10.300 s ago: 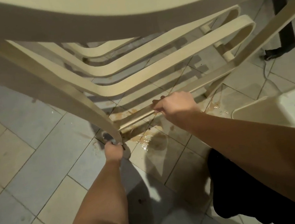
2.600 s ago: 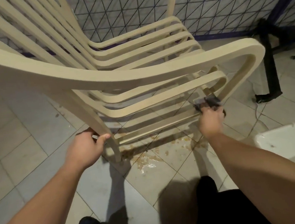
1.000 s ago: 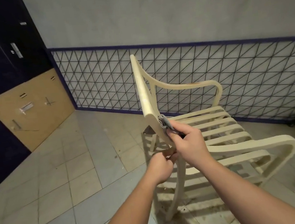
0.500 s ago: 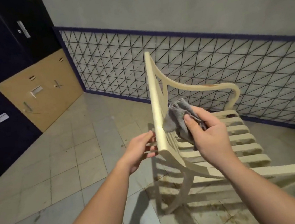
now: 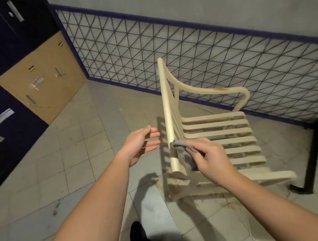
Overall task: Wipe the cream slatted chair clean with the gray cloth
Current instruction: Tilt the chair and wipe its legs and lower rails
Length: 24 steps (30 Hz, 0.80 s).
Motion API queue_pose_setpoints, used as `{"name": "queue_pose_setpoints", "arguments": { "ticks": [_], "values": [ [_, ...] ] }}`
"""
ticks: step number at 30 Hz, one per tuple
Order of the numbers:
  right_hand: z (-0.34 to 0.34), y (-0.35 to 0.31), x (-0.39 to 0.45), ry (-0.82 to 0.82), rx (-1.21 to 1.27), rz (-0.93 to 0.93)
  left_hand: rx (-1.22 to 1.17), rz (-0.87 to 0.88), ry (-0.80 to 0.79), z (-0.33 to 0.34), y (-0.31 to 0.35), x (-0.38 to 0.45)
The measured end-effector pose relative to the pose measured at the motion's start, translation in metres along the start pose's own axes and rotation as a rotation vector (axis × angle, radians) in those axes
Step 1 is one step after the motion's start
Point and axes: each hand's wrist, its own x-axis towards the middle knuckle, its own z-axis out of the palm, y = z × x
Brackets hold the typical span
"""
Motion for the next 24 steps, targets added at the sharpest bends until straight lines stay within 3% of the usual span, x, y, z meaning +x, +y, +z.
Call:
{"name": "queue_pose_setpoints", "arguments": {
  "ticks": [2,6,9,12,17,20,24],
  "values": [
    [0.006,-0.006,0.019,0.027,-0.024,0.007,0.045,0.015,0.004,0.004,0.008,-0.001],
    [0.065,0.0,0.001,-0.209,-0.244,0.164,0.132,0.019,-0.021,0.011,0.018,0.0],
    [0.077,-0.008,-0.025,-0.119,-0.37,0.067,0.219,0.003,-0.051,0.006,0.018,0.004],
    [0.055,-0.015,-0.023,-0.049,-0.259,0.036,0.291,-0.002,-0.104,-0.002,0.019,0.006],
    [0.043,-0.031,0.018,0.244,-0.187,0.3,0.351,0.003,-0.16,-0.011,0.034,0.012],
    [0.072,-0.038,0.023,0.092,-0.328,0.274,0.367,0.002,-0.173,-0.015,0.044,0.014],
    [0.091,-0.039,-0.016,0.073,-0.471,0.265,0.369,-0.005,-0.161,-0.02,0.056,0.015]
  ]
}}
